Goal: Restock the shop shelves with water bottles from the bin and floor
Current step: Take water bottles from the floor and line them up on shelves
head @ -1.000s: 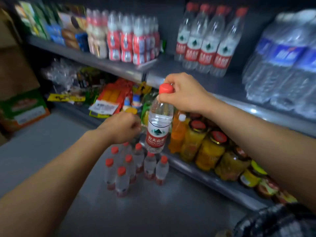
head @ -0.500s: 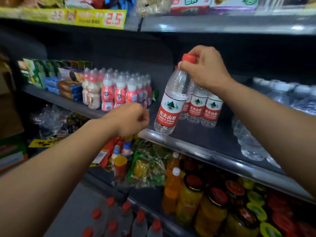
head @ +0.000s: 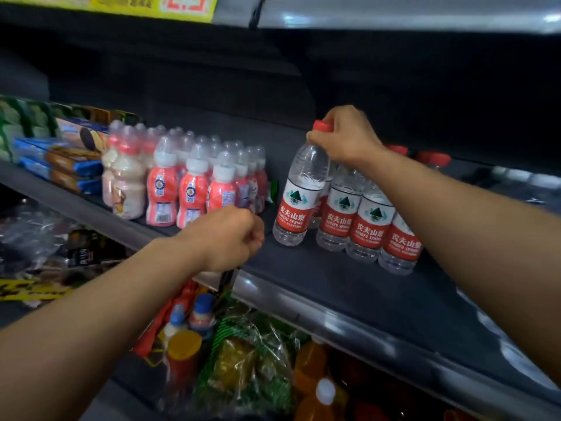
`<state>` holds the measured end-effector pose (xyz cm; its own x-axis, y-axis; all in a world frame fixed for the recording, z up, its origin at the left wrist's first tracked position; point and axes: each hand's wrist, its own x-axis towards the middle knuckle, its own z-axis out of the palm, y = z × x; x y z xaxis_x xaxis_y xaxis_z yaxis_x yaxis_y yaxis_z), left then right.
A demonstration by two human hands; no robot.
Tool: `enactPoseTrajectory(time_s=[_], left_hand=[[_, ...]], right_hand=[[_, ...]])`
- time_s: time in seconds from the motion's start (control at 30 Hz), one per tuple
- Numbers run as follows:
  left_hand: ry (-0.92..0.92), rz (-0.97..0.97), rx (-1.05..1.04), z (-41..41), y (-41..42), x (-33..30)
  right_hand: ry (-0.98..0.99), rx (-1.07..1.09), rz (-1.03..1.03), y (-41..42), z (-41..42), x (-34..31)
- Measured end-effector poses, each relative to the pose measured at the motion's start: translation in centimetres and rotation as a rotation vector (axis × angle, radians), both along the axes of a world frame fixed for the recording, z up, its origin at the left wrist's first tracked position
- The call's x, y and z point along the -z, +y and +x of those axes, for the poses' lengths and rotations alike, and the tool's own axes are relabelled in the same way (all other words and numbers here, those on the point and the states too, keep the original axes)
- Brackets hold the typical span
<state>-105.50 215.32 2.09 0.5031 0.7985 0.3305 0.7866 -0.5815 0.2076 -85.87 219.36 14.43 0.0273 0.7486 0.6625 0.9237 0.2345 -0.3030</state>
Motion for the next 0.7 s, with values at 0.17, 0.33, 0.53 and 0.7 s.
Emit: enactPoseTrajectory(time_s=[0.17, 0.33, 0.53, 0.7], left_hand=[[0.012, -0.025, 0.020, 0.3, 2.9, 1.1], [-0.012, -0.023, 0.035, 1.0, 4.5, 1.3], [-0.003, -0.035, 0.037, 1.2, 4.9, 1.6], [0.009, -0.038, 0.036, 1.0, 4.4, 1.5]], right_hand=[[-0.057, 0.099, -0.082, 3.4, 0.5, -0.2], [-0.101, 0.180, -0.100, 5.6, 1.4, -0.8], [-0.131, 0.201, -0.102, 6.9, 1.9, -0.3], [-0.115, 0.190, -0.080, 6.9, 1.7, 0.2]])
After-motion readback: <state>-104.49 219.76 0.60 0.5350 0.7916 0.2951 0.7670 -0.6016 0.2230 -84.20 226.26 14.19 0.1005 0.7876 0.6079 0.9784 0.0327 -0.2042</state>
